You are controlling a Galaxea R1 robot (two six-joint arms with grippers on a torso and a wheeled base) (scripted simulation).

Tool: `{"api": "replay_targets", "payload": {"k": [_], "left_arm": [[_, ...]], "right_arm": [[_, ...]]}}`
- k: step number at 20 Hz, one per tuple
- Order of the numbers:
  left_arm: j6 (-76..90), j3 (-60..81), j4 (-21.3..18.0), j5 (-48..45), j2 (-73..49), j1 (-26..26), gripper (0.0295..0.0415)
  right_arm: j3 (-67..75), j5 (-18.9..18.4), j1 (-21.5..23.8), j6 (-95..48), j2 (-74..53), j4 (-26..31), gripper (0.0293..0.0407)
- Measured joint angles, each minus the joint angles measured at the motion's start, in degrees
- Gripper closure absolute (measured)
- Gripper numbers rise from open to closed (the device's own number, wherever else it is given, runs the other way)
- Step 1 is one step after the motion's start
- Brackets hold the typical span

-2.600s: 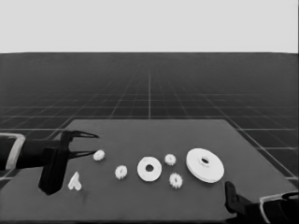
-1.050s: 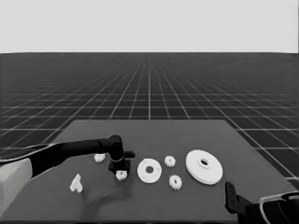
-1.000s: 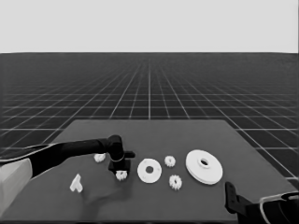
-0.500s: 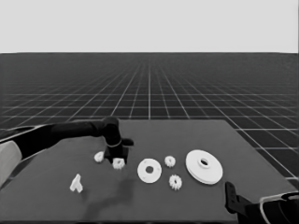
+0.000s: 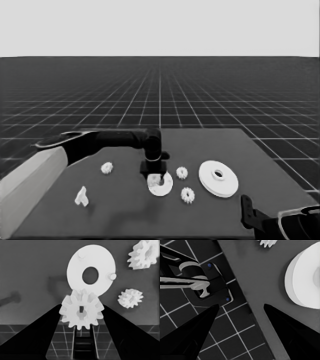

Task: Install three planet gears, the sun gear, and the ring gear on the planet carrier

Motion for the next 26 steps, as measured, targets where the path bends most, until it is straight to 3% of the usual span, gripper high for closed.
{"api": "replay_targets", "payload": {"k": [2,3,5,12,14,15,22,24,26], "left_arm": [[-0.04,-0.16,0.00,0.01,0.17,0.00,0.0398],[1.23,-1.81,4.14,-0.34,0.50,3.87,0.0398],[2.95,-4.24,7.87,-1.12,0.96,7.99,0.0398],[3.98,-5.78,9.68,-1.74,1.30,9.76,0.0398],[4.00,-5.80,9.71,-1.76,1.30,9.79,0.0339],[4.00,-5.81,9.72,-1.76,1.30,9.79,0.0330],[4.00,-5.81,9.73,-1.77,1.31,9.80,0.0326],[0.86,-1.39,3.68,-0.15,0.39,3.71,0.0326],[0.16,-0.51,1.30,0.01,0.28,1.21,0.0326]], "right_arm": [[0.00,0.00,0.00,0.00,0.00,0.00,0.0315],[0.00,0.00,0.00,0.00,0.00,0.00,0.0315],[0.00,0.00,0.00,0.00,0.00,0.00,0.0315],[0.00,0.00,0.00,0.00,0.00,0.00,0.0315],[0.00,0.00,0.00,0.00,0.00,0.00,0.0315],[0.00,0.00,0.00,0.00,0.00,0.00,0.0315],[0.00,0.00,0.00,0.00,0.00,0.00,0.0315],[0.00,0.00,0.00,0.00,0.00,0.00,0.0315],[0.00,0.00,0.00,0.00,0.00,0.00,0.0315]]}}
